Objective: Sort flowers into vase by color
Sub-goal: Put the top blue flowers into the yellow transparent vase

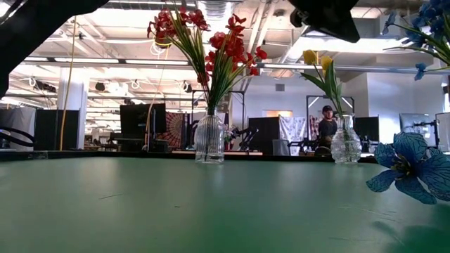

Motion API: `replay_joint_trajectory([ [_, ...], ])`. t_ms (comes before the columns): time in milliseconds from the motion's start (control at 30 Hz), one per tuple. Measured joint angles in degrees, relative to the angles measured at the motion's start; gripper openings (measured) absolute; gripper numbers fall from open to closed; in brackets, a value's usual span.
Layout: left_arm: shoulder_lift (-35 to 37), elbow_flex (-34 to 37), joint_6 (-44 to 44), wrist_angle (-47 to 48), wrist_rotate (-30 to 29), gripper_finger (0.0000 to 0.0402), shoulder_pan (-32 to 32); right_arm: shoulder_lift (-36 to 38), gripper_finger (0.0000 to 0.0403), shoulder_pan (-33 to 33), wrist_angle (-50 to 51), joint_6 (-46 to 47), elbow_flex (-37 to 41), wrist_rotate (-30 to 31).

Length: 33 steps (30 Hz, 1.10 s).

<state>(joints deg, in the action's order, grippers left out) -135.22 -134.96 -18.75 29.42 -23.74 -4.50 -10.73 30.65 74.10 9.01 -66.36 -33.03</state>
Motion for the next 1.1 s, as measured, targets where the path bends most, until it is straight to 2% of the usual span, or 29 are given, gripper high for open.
replay_joint_trajectory([
  [167,0.00,0.00,1.48,-0.81,3.03,0.0000,1.06,4.52,0.0038,6.65,0.22,-4.18,2.97,-0.45],
  [433,0.00,0.00,2.21,-1.47,7.32,0.0000,2.03,10.44,0.0038,16.20,0.07,-11.88,7.07,-4.64],
  [667,-0.02,0.20,0.31,-1.98,8.85,0.0000,2.11,10.42,0.0039,23.24,2.48,-16.97,7.88,-10.38],
  [1100,-0.04,0.22,-0.25,-1.96,10.18,0.0000,2.46,10.39,0.0039,30.88,5.19,-23.06,10.03,-12.33],
])
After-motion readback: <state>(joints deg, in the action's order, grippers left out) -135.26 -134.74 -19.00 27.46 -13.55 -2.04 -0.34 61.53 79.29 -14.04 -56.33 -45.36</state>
